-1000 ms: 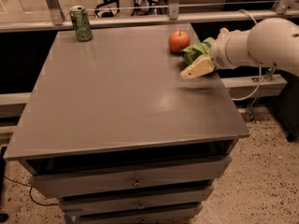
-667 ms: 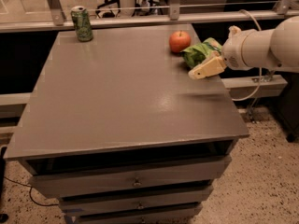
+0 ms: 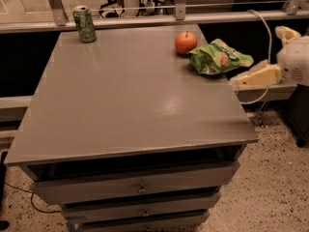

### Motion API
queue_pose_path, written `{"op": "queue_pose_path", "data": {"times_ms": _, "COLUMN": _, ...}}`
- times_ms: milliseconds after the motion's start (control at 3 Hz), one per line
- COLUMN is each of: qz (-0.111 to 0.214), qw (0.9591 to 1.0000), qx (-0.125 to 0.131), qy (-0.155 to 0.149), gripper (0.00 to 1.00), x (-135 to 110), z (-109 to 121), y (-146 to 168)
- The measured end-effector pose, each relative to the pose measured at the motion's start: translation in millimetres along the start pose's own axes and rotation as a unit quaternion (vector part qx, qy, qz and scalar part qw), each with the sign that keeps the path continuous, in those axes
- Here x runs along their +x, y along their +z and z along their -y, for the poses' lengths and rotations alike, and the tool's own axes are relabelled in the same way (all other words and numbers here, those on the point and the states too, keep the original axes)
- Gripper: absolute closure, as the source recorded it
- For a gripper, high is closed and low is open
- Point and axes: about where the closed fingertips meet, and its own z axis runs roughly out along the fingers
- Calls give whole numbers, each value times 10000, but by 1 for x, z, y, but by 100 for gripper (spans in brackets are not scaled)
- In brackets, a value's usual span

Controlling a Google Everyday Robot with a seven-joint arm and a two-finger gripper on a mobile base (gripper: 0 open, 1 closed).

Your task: Move green rice chip bag near apple

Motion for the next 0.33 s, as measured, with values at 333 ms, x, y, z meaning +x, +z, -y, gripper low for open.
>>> {"op": "queue_pose_path", "data": {"times_ms": 333, "qz": -37, "qw": 9997, "qx": 244, "qy": 75, "gripper": 0, "x": 16, "z": 13, "y": -37}}
